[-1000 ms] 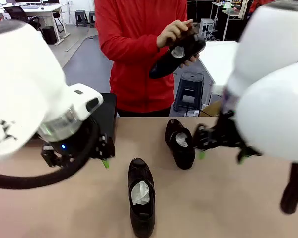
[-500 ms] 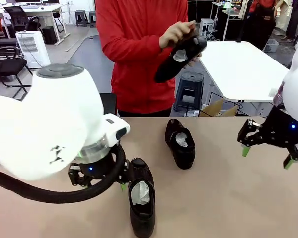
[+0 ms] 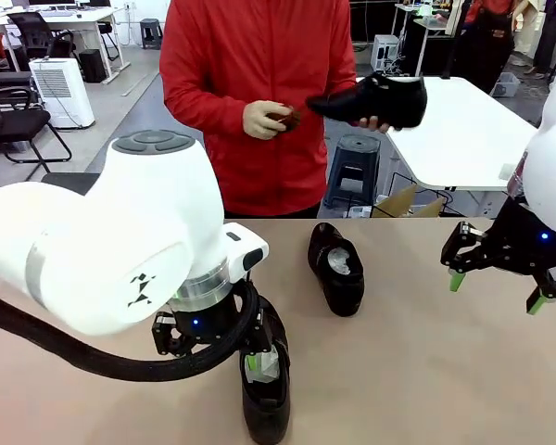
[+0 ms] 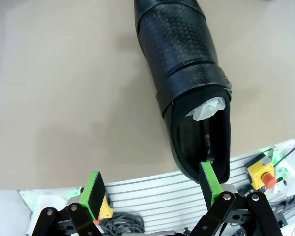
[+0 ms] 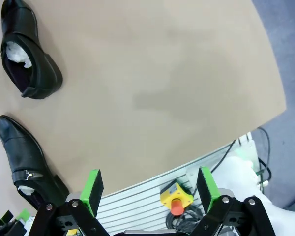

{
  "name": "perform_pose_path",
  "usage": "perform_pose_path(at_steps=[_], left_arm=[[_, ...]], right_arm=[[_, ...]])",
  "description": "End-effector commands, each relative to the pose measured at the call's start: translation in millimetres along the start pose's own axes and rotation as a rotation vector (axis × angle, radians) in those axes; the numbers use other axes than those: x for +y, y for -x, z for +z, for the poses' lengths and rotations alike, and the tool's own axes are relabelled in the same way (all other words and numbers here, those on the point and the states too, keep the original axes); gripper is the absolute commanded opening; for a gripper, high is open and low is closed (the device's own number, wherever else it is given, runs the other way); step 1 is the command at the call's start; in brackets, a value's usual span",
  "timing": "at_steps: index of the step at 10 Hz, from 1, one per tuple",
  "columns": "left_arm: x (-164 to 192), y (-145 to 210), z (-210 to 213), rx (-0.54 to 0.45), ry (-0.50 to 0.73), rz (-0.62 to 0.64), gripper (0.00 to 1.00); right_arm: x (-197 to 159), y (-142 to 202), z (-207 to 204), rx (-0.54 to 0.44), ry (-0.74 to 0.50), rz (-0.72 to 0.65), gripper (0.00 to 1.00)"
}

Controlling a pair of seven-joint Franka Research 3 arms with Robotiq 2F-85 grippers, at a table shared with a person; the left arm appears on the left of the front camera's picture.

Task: Organize the shoes by placing them on the stand.
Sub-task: Place the Shoe from the middle of the table onto the Shoes Stand.

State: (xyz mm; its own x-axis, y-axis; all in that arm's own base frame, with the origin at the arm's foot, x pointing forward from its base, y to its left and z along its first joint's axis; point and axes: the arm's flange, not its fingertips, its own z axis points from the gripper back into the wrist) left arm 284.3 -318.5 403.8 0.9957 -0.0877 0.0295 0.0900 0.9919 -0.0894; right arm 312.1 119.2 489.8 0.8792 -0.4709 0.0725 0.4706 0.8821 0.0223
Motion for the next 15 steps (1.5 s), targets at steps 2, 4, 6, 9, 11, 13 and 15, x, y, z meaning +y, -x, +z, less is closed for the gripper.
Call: perform_pose_path(at_steps=[2,4,6,9,11,13,15], left_arm=[[-10,-5,-16,0.041,-0.018,0.026,0.99],[-11,-8,-27,0.071,-0.019,0.019,0.99],[-12,-13,-41,0.065,-0.036,0.049,0.99],[-15,-17,-55,0.079,-0.043,0.049,0.84],[-19,-20,-61,0.101,-0.03,0.036,0.49],[-20,-22,-65,0.104,-0.036,0.034,0.1],[-20,-26,-76,0.095,-0.025,0.035,0.0]], right_arm=[[0,0,2,0.001,-0.003,0.014,1.0],[0,0,2,0.001,-0.003,0.014,1.0],[0,0,2,0.001,-0.003,0.014,1.0],[0,0,2,0.001,-0.003,0.014,1.0],[0,0,2,0.001,-0.003,0.014,1.0],[0,0,2,0.001,-0.003,0.014,1.0],[0,0,2,0.001,-0.003,0.014,1.0]])
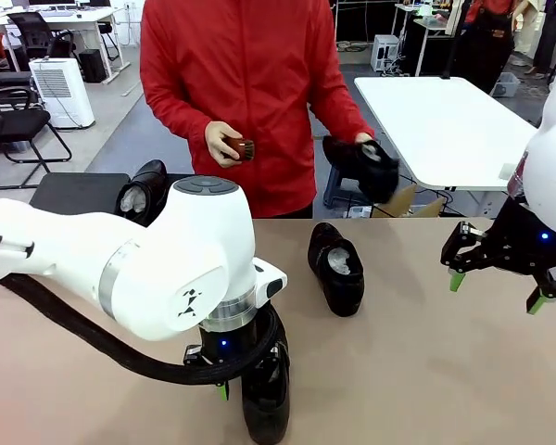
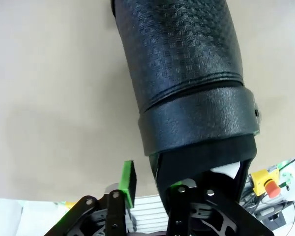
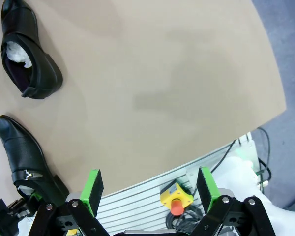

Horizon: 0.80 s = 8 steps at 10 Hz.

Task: Organize the shoes by placing them on the stand.
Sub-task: Place the Shoe from the middle of the table onto the Shoes Stand.

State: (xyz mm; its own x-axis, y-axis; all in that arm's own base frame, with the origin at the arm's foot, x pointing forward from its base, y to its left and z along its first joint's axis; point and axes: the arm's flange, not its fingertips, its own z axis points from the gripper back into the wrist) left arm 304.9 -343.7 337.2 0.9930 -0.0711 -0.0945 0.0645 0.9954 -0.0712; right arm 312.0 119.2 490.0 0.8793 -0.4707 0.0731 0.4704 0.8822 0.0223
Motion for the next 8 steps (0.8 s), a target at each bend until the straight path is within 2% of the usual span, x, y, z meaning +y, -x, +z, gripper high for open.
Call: perform_pose_path(at_steps=[1,5,8], left_arm=[[-4,-4,-5,-0.028,-0.005,-0.001,0.0],[-5,14,31,-0.072,0.005,-0.073,0.0],[22,20,86,-0.218,0.026,-0.075,0.0]], right_arm=[[1,-1,2,0.001,-0.003,0.014,1.0],[1,-1,2,0.001,-0.003,0.014,1.0],[1,-1,2,0.001,-0.003,0.014,1.0]])
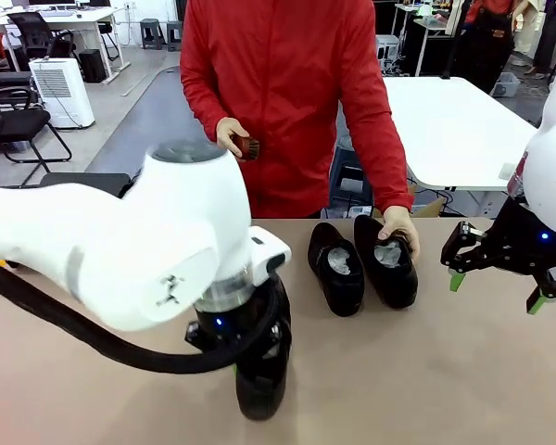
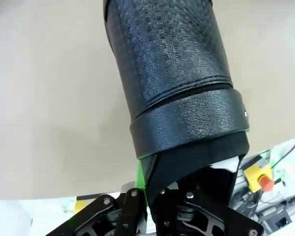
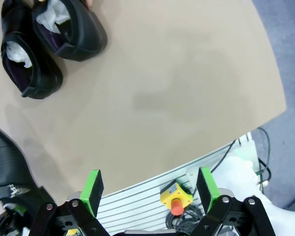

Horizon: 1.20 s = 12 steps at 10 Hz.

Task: Organize the shoes by placing them on the stand.
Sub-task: Place the Shoe from the middle of the table onto the Shoes Stand.

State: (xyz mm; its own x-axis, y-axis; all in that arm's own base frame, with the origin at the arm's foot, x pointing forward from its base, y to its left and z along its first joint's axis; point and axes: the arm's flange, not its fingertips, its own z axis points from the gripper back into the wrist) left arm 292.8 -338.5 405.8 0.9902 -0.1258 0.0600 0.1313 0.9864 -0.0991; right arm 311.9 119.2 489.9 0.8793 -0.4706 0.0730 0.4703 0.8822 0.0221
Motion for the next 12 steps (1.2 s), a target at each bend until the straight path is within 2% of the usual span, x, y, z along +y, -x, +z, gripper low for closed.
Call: perform_pose_path(at_steps=[1,2,4,5,6,7,8,9,10,12], left_arm=[[38,-12,35,-0.121,0.0,0.024,0.0],[52,-22,47,-0.189,-0.015,0.036,0.0],[77,-40,61,-0.231,-0.012,0.053,0.0],[83,-39,66,-0.166,0.065,0.068,0.0],[77,-22,74,-0.012,0.206,0.146,0.0],[83,-44,68,-0.197,0.003,0.076,0.0],[83,-44,68,-0.197,0.003,0.076,0.0],[82,-39,65,-0.12,0.076,0.099,0.0],[84,-46,58,-0.171,0.053,0.115,0.0],[105,-77,70,-0.361,0.058,0.189,0.0]], right_arm=[[1,-1,2,0.001,-0.003,0.014,1.0],[1,-1,2,0.001,-0.003,0.014,1.0],[1,-1,2,0.001,-0.003,0.014,1.0],[1,-1,2,0.001,-0.003,0.014,1.0],[1,-1,2,0.001,-0.003,0.014,1.0],[1,-1,2,0.001,-0.003,0.014,1.0],[1,-1,2,0.001,-0.003,0.014,1.0],[1,-1,2,0.001,-0.003,0.014,1.0],[1,-1,2,0.001,-0.003,0.014,1.0],[1,-1,2,0.001,-0.003,0.014,1.0]])
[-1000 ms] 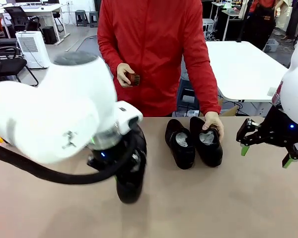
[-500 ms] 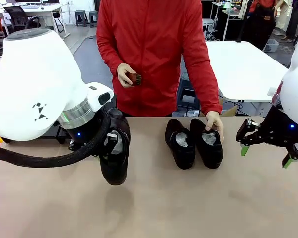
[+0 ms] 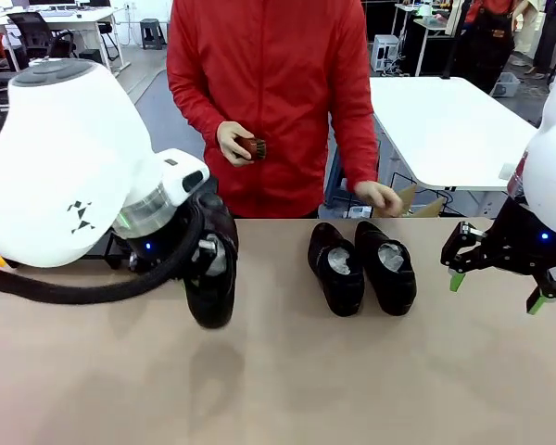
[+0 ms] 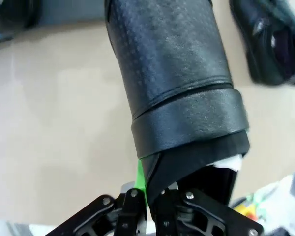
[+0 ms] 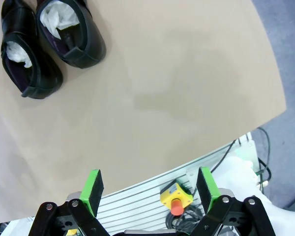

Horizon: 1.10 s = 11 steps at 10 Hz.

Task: Organize the shoes by placing them on the stand.
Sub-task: Place the Shoe from the middle of the table onto the Shoes Stand.

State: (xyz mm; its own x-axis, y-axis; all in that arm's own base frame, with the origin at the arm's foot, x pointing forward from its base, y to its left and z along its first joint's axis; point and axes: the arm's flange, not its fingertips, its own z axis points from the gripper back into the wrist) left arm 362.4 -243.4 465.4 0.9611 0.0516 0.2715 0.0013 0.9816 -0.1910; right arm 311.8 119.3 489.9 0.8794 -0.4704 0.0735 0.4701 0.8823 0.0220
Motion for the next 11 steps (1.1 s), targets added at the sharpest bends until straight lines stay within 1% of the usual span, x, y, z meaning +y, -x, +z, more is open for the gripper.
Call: perform_pose_path(at_steps=[1,2,5,6,7,8,11], left_arm=[[13,-40,0,-0.183,-0.031,0.043,0.0],[19,-62,-1,-0.238,-0.071,0.021,0.0],[31,-119,-9,-0.274,-0.143,0.013,0.0],[32,-131,-12,-0.279,-0.148,-0.006,0.0],[32,-141,-19,-0.256,-0.139,-0.035,0.0],[33,-150,-27,-0.253,-0.133,-0.038,0.0],[39,-165,-41,-0.25,-0.172,-0.032,0.0]], right_arm=[[0,-1,2,0.001,-0.003,0.014,1.0],[0,-1,2,0.001,-0.003,0.014,1.0],[0,-1,2,0.001,-0.003,0.014,1.0],[0,-1,2,0.001,-0.003,0.014,1.0],[0,-1,2,0.001,-0.003,0.014,1.0],[0,-1,2,0.001,-0.003,0.014,1.0],[0,-1,2,0.001,-0.003,0.014,1.0]])
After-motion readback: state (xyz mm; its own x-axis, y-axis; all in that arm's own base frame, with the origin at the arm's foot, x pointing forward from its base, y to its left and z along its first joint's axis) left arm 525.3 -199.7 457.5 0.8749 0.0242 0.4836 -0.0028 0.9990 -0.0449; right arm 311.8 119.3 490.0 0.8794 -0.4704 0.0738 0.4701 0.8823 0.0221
